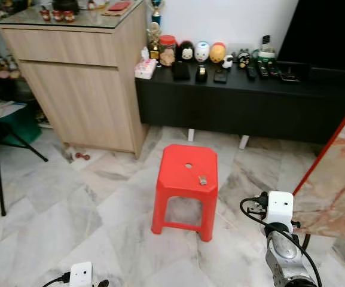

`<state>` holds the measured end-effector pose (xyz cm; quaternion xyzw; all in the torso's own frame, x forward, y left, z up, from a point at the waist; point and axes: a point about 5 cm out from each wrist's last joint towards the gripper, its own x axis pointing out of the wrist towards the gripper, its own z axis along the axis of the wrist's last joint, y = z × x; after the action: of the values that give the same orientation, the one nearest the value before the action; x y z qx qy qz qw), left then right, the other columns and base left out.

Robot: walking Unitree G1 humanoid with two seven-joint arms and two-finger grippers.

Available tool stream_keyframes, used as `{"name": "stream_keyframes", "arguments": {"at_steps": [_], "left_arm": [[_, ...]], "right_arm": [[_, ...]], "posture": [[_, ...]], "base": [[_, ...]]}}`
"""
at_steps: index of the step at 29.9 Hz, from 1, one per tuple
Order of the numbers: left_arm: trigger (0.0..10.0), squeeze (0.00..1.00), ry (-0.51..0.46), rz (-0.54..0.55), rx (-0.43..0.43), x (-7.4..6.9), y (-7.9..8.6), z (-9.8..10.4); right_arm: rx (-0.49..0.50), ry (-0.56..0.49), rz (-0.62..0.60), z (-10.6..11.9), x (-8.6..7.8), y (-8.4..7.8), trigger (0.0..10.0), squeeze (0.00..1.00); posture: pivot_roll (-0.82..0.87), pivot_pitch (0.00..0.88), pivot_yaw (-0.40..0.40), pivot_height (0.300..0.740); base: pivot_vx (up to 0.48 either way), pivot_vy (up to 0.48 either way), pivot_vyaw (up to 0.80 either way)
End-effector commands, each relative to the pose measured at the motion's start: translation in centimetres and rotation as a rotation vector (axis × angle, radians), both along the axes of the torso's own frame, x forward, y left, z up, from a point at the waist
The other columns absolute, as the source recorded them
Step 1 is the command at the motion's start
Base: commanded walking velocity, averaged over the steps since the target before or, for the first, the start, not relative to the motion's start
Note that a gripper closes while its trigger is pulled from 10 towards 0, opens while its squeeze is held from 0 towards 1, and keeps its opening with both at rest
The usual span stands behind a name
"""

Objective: Hang keys on a hook

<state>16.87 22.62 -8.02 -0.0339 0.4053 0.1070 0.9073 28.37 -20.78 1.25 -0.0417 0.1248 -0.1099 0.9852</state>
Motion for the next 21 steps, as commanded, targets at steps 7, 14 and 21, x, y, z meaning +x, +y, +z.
{"name": "stream_keyframes", "arguments": {"at_steps": [7,14,21], "left_arm": [[10.0,0.0,0.022,-0.019,0.01,-0.47,-0.09,-0.25],[10.0,0.0,0.02,-0.015,0.01,-0.49,-0.1,-0.25],[10.0,0.0,0.021,-0.016,0.012,-0.48,-0.1,-0.25]], "right_arm": [[-0.002,-0.025,-0.016,0.53,0.38,-0.17,10.0,0.0],[0.007,-0.004,-0.024,0.23,0.29,-0.05,10.0,0.0],[-0.003,-0.013,-0.029,0.31,0.27,-0.06,10.0,0.0]], "posture": [[0.12,0.0,-0.011,0.74],[0.12,0.0,-0.012,0.74],[0.12,0.0,-0.01,0.74]], "base": [[0.0,-0.351,0.0],[0.0,-0.364,-0.5],[0.0,-0.371,-0.23]]}}
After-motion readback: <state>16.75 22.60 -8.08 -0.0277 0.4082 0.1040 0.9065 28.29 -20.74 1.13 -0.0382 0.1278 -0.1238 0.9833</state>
